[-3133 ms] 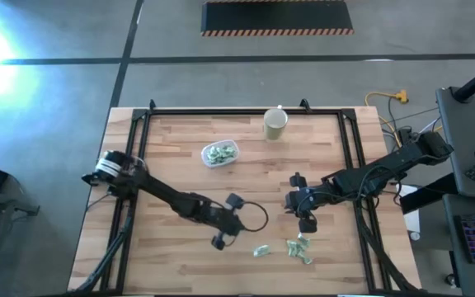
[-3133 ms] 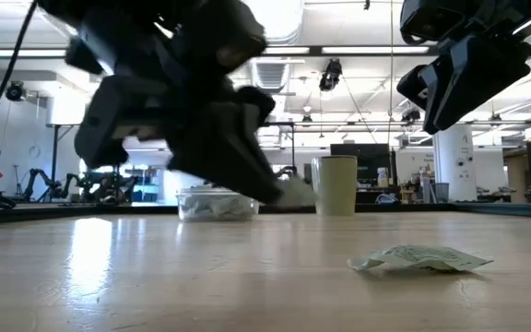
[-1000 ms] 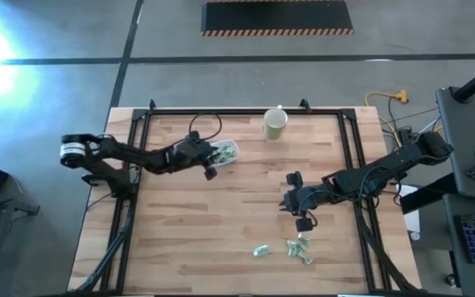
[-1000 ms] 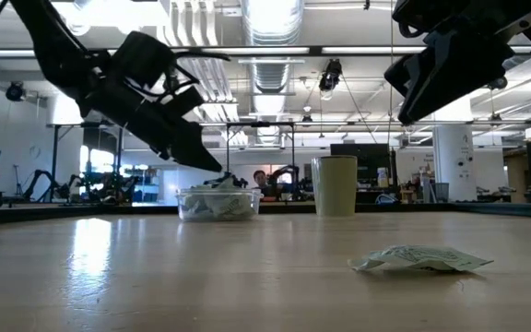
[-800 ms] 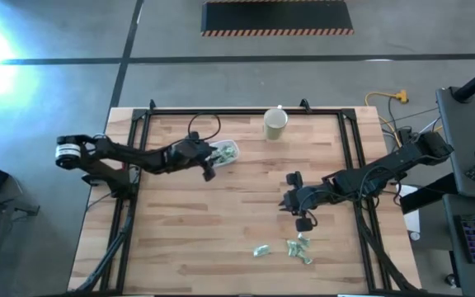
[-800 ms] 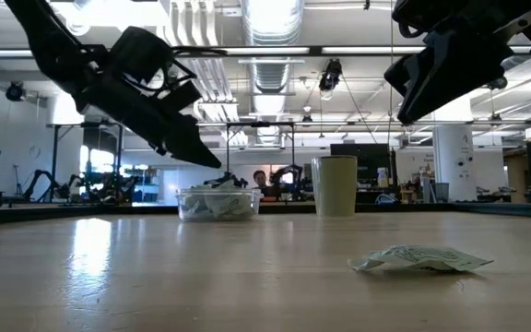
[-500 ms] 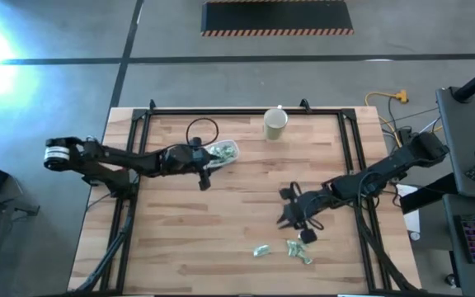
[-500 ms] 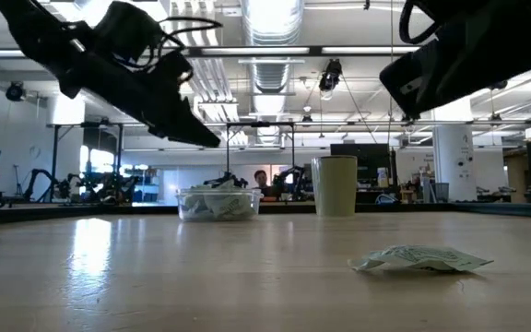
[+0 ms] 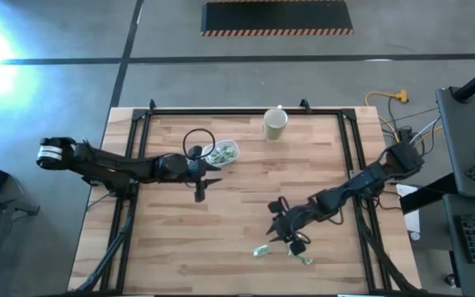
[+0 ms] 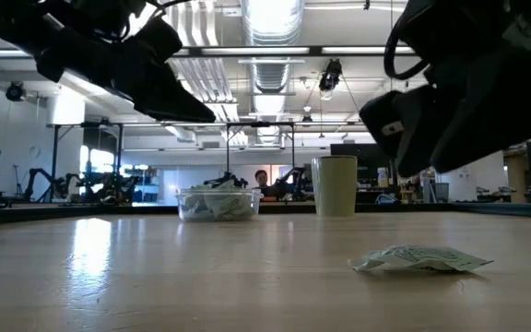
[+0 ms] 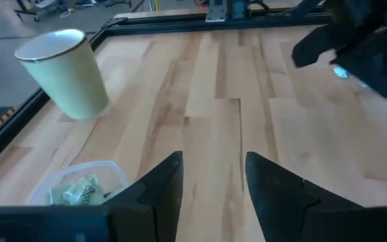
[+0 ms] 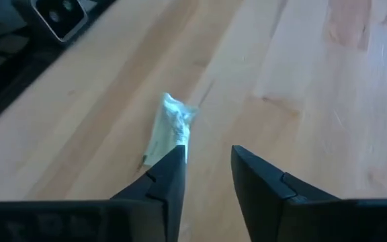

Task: Pick and place Stevia / Truvia into bins
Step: Put the stevia packet into the transparent container

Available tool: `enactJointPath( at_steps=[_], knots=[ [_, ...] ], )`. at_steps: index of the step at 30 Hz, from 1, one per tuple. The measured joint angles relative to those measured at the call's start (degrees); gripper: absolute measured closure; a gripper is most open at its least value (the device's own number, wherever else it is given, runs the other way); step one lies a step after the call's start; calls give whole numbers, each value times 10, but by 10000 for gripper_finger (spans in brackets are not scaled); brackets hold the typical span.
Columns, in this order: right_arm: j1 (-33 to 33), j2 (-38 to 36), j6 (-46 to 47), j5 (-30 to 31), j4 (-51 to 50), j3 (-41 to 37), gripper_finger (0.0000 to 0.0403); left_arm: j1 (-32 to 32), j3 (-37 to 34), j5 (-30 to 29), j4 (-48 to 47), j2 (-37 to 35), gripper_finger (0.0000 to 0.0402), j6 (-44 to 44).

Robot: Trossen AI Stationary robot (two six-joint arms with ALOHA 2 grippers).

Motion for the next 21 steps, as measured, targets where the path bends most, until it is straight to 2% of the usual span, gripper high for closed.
enactJointPath(
  at_steps=[11, 17, 21],
  knots=[
    [-8, 57, 17, -14, 0, 45, 230, -4, 0, 0, -11, -2, 256, 0],
    [-7, 77, 17, -48, -4, 59, 220, -4, 0, 0, -17, -2, 255, 0],
    [-7, 84, 17, -50, -10, 60, 223, -5, 0, 0, -17, -2, 255, 0]
  ],
)
